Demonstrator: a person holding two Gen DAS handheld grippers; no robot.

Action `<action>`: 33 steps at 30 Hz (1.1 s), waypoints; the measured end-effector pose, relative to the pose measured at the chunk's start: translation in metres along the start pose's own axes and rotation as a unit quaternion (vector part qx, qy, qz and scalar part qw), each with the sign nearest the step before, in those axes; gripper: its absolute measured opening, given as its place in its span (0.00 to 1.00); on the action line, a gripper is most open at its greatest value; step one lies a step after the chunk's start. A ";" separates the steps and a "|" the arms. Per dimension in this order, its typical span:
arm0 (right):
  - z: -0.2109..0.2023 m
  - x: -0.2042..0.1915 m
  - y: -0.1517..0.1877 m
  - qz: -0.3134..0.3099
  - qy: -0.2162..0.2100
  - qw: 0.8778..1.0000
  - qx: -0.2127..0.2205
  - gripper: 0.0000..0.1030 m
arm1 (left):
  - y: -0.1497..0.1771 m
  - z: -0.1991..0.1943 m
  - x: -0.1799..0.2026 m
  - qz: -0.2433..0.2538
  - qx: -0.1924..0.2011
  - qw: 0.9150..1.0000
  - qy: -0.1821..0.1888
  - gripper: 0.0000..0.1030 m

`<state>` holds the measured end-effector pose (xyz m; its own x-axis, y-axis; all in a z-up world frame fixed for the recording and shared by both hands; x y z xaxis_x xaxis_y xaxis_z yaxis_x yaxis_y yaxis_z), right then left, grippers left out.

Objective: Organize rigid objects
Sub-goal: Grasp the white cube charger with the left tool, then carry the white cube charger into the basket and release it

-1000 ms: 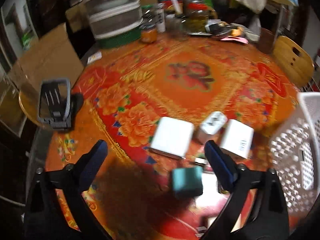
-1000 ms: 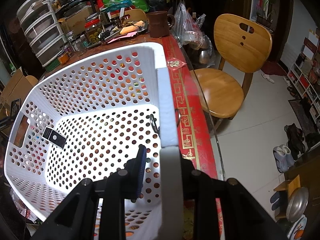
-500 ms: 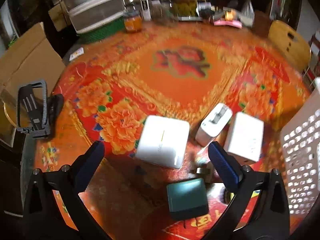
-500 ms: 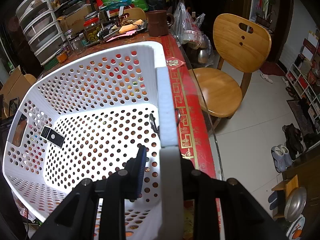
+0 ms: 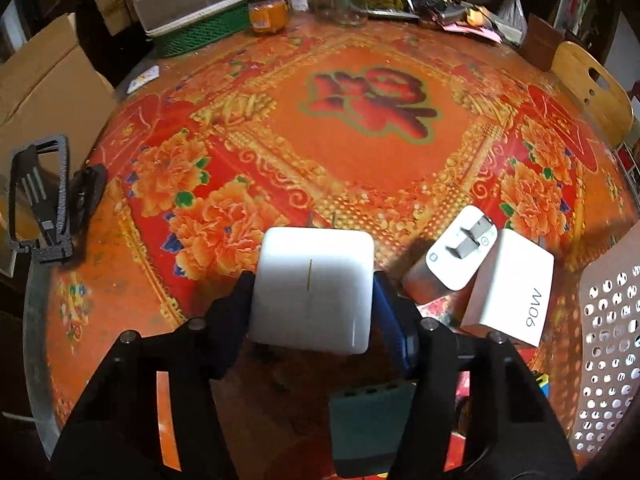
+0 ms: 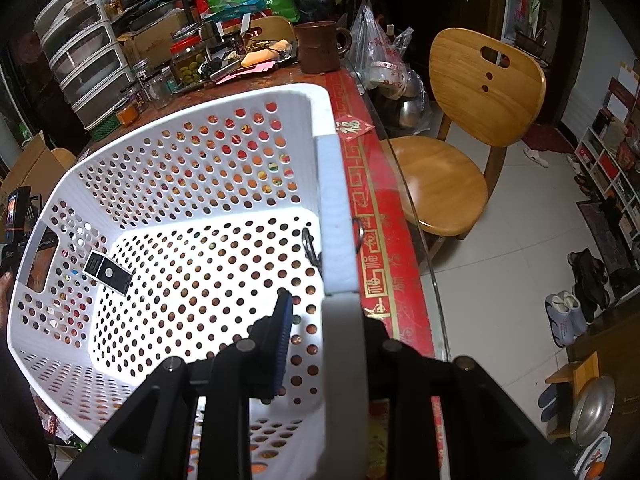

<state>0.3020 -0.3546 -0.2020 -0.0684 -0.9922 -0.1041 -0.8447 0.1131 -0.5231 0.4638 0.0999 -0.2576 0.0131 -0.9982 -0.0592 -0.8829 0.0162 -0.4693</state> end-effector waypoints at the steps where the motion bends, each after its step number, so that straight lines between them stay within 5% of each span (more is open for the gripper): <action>1: 0.000 0.000 0.000 0.000 0.000 1.000 0.000 0.24 | 0.000 -0.004 -0.003 -0.006 0.006 1.000 -0.001 0.53; 16: 0.000 0.001 -0.002 0.000 -0.002 1.000 0.001 0.24 | -0.009 -0.115 -0.007 -0.002 0.093 0.996 -0.005 0.53; 24: 0.000 0.001 -0.002 -0.004 0.001 1.000 -0.001 0.24 | -0.006 -0.209 0.102 0.075 0.120 0.988 0.059 0.53; 33: 0.001 0.001 -0.001 -0.004 0.001 1.000 -0.001 0.24 | 0.007 -0.219 0.229 0.167 0.082 0.979 0.086 0.53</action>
<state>0.3033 -0.3560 -0.2020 -0.0624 -0.9932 -0.0987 -0.8463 0.1051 -0.5222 0.3574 -0.1411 -0.0814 -0.3550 -0.9304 -0.0910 -0.7371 0.3384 -0.5849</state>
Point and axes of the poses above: each gripper's, at about its wrist camera, not at the fingertips, and z roughly the way its jaws point, x to its right, y to its underside, the point moved 9 cm from there along z, roughly the way its jaws point
